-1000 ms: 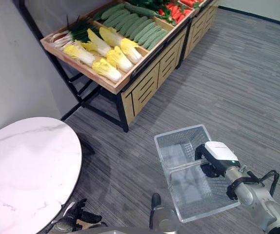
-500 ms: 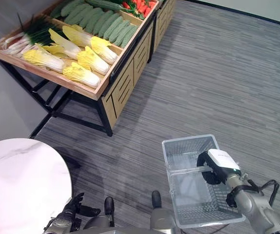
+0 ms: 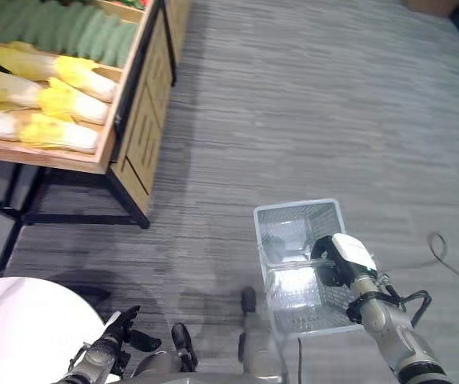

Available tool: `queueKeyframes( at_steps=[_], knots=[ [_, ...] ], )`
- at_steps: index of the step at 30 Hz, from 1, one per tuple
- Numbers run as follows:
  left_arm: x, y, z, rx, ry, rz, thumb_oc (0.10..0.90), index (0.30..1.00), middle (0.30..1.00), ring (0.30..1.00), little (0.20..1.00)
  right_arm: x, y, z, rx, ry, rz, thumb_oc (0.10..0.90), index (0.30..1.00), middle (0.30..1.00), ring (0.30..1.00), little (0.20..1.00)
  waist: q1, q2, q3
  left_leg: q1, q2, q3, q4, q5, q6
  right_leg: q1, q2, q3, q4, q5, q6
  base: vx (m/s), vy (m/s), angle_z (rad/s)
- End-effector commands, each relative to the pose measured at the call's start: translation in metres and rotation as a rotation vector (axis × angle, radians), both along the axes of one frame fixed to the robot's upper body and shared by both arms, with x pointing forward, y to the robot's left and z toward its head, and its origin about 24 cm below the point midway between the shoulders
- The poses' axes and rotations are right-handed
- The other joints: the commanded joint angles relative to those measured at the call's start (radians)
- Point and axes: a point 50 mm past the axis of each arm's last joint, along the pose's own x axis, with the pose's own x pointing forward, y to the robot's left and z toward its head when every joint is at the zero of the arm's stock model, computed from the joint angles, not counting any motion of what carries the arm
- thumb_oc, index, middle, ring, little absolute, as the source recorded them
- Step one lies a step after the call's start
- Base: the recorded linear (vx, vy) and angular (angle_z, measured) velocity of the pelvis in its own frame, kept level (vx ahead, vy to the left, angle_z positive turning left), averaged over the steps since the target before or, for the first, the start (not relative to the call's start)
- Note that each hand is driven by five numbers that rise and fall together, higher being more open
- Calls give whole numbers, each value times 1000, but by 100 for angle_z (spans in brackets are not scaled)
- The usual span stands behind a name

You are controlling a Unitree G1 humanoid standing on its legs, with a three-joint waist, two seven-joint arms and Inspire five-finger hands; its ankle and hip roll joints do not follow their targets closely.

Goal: Get the vegetables into the basket

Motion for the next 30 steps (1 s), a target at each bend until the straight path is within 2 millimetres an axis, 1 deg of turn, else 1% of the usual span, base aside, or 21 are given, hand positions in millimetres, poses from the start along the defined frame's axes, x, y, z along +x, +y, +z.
queueKeyframes(
  at_steps=[1, 4, 6, 7, 9, 10, 13, 14, 15, 16, 17, 18, 19, 20, 22, 23, 25, 26, 27, 29, 30],
  knots=[
    [-8, 15, 1, 51, 22, 12, 900, 1000, 1000, 1000, 1000, 27, -3, 50, 18, -285, 8, 400, 300, 300, 300, 300, 23, -13, -56, -36, 34, -87, 90, -32, -90, 45, -57, 70, 25, -65, 63, 25, -57, -46],
    [-11, 15, 0, 49, 27, 24, 900, 1000, 1000, 1000, 1000, 21, -5, 48, 2, -271, -3, 400, 300, 300, 300, 300, 17, -13, -66, -10, 44, -66, 85, -32, -101, 59, -53, 63, -2, -61, 64, 55, -166, -11],
    [-10, 16, 1, 36, 11, 46, 900, 1000, 1000, 1000, 1000, 15, -8, 43, -5, -241, -15, 400, 300, 300, 300, 300, 10, -8, -77, 10, 69, -65, 78, -19, -119, 72, -26, 67, -10, -86, 53, 69, -228, -11],
    [-10, 16, 1, 36, 12, 46, 900, 1000, 1000, 1000, 1000, 14, -8, 43, -5, -240, -15, 400, 300, 300, 300, 300, 11, -8, -77, 10, 70, -65, 77, -19, -120, 73, -26, 67, -10, -87, 52, 56, -223, -12],
    [-10, 14, 1, 39, 6, 31, 900, 1000, 1000, 1000, 1000, 7, -10, 34, 6, -206, -29, 400, 300, 300, 300, 300, 4, 7, -81, 21, 117, -75, 83, 5, -150, 89, 19, 70, -9, -129, 25, 64, -340, -12],
    [-10, 14, 1, 39, 6, 31, 900, 1000, 1000, 1000, 1000, 8, -10, 34, 6, -206, -29, 400, 300, 300, 300, 300, 3, 8, -81, 21, 118, -76, 84, 4, -150, 90, 19, 69, -9, -130, 25, 51, -360, -10],
    [-4, 14, 3, 43, -18, 45, 900, 1000, 1000, 1000, 1000, 2, -16, 23, 17, -159, -64, 400, 300, 300, 300, 300, 7, 25, -63, -14, 172, -114, 197, 55, -188, 115, 66, 68, -16, -160, -13, 33, -257, -4],
    [-4, 13, 3, 40, -24, 48, 900, 1000, 1000, 1000, 1000, 1, -17, 21, 17, -148, -69, 400, 300, 300, 300, 300, 10, 26, -60, -19, 175, -133, 216, 61, -189, 121, 73, 71, -17, -168, -20, 45, -162, 3],
    [-4, 12, 3, 38, -28, 54, 900, 1000, 1000, 1000, 1000, 0, -19, 19, 12, -135, -79, 400, 300, 300, 300, 300, 19, 28, -55, -24, 162, -182, 225, 67, -187, 123, 79, 80, -14, -174, -24, 57, -107, -9],
    [-1, 6, 2, 26, -37, 50, 900, 1000, 1000, 1000, 1000, -1, -28, 13, 8, -119, -131, 400, 300, 300, 300, 300, 42, 26, -45, -69, 97, -298, 193, 52, -176, 126, 76, 94, -16, -177, -23, 34, -61, -15],
    [-1, 6, 3, 27, -37, 51, 900, 1000, 1000, 1000, 1000, -1, -28, 13, 9, -120, -130, 400, 300, 300, 300, 300, 40, 24, -48, -73, 94, -300, 191, 56, -175, 123, 74, 92, -16, -175, -22, 34, -34, -3],
    [-2, 4, 2, 23, -34, 46, 900, 1000, 1000, 1000, 1000, -1, -29, 10, 9, -110, -143, 400, 300, 300, 300, 300, 45, 22, -48, -90, 77, -328, 158, 39, -169, 123, 71, 97, -19, -173, -20, 60, 3, 9],
    [-4, 2, 0, 22, -23, 37, 900, 1000, 1000, 1000, 1000, -2, -31, 6, 8, -88, -157, 400, 300, 300, 300, 300, 49, 22, -52, -100, 70, -348, 123, 40, -163, 127, 71, 103, -24, -172, -16, 68, 3, 8],
    [-4, 2, 0, 22, -23, 38, 900, 1000, 1000, 1000, 1000, -2, -31, 6, 8, -88, -156, 400, 300, 300, 300, 300, 48, 22, -53, -98, 69, -347, 119, 42, -162, 128, 70, 103, -25, -172, -16, 72, 19, -2],
    [-8, 0, -2, 20, -12, 31, 900, 1000, 1000, 1000, 1000, -1, -30, 6, 4, -86, -146, 400, 300, 300, 300, 300, 63, 21, -52, -130, 57, -385, 106, 63, -161, 130, 71, 111, -24, -170, -11, 76, 50, -8],
    [-14, 0, -4, 20, 4, 32, 900, 1000, 1000, 1000, 1000, -5, -29, -4, 22, -50, -162, 400, 300, 300, 300, 300, 66, 24, -60, -108, 48, -382, 74, 64, -153, 132, 73, 121, -26, -169, -4, 110, 109, -27],
    [-19, -1, -6, 19, 26, 27, 900, 1000, 1000, 1000, 1000, -7, -28, -13, 36, -10, -179, 400, 300, 300, 300, 300, 71, 27, -72, -82, 37, -376, 32, 64, -142, 133, 69, 136, -31, -162, 1, 92, 114, -42],
    [-19, -1, -6, 19, 26, 27, 900, 1000, 1000, 1000, 1000, -7, -28, -13, 36, -10, -179, 400, 300, 300, 300, 300, 71, 27, -72, -81, 37, -376, 32, 64, -142, 133, 69, 137, -31, -162, 1, 99, 149, -31],
    [-24, -3, -9, 27, 54, -4, 900, 1000, 1000, 1000, 1000, -11, -27, -26, 51, 44, -210, 400, 300, 300, 300, 300, 74, 26, -86, -59, 29, -358, 7, 66, -134, 135, 59, 145, -37, -151, 7, 66, 102, -18],
    [-25, -3, -9, 28, 60, -11, 900, 1000, 1000, 1000, 1000, -11, -26, -30, 57, 59, -216, 400, 300, 300, 300, 300, 78, 23, -89, -51, 26, -352, 2, 66, -130, 136, 56, 149, -38, -150, 9, 83, 128, -15],
    [-27, -3, -10, 35, 73, -23, 900, 1000, 1000, 1000, 1000, -13, -19, -45, 90, 110, -245, 400, 300, 300, 300, 300, 85, 18, -97, -36, 20, -342, -4, 61, -122, 141, 50, 155, -41, -146, 13, 100, 148, -13]
  ],
)
